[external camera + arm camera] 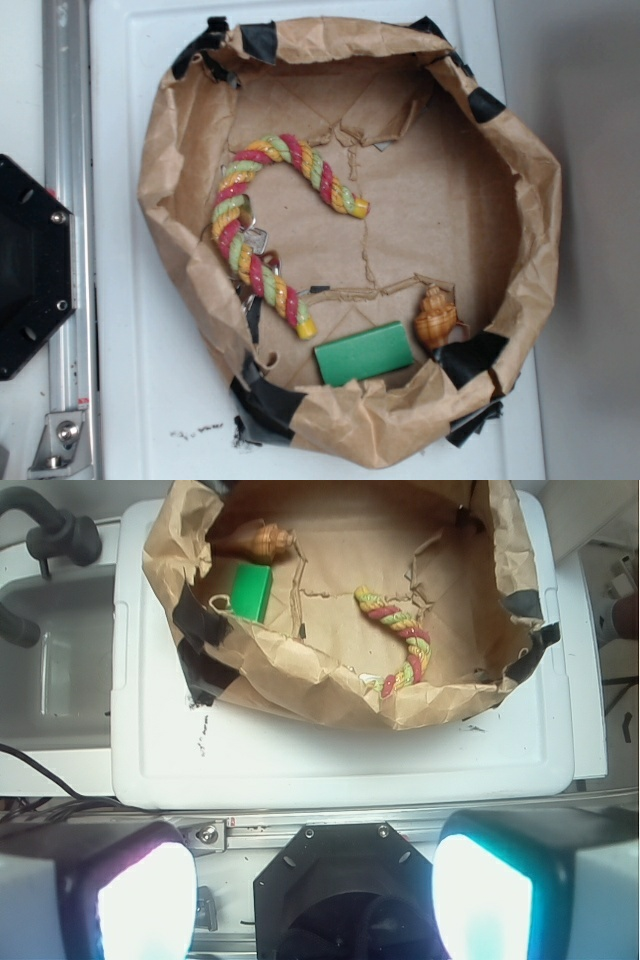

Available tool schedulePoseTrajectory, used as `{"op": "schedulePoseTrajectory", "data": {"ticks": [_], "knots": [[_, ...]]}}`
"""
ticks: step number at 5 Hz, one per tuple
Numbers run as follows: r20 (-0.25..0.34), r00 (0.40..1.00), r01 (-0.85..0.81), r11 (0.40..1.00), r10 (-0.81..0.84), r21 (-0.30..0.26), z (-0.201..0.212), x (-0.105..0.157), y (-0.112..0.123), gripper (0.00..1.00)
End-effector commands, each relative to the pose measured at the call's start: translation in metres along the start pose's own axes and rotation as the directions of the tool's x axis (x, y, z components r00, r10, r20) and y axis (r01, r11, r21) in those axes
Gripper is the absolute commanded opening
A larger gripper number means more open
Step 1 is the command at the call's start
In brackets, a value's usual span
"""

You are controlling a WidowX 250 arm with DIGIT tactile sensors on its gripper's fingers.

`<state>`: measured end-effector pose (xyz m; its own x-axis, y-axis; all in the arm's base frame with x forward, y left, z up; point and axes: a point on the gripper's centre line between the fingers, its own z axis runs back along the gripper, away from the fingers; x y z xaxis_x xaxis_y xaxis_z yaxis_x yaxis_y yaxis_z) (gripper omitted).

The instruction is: Grab the shell.

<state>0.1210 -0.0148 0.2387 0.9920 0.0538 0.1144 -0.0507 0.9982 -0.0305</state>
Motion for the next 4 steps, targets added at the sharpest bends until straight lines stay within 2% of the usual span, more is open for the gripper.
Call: {"op": "schedulePoseTrajectory", "data": {"ticks": [1,2,3,4], "knots": [[0.205,0.978,0.004,0.994,-0.026,0.107,-0.058,0.093,-0.011,1.00],[0.214,0.974,0.057,0.994,-0.076,0.094,-0.075,0.125,-0.012,1.00],[0.192,0.973,0.120,0.991,-0.128,0.051,-0.096,0.140,0.004,1.00],[0.181,0.956,0.239,0.971,-0.229,-0.031,-0.090,0.143,0.019,1.00]]}}
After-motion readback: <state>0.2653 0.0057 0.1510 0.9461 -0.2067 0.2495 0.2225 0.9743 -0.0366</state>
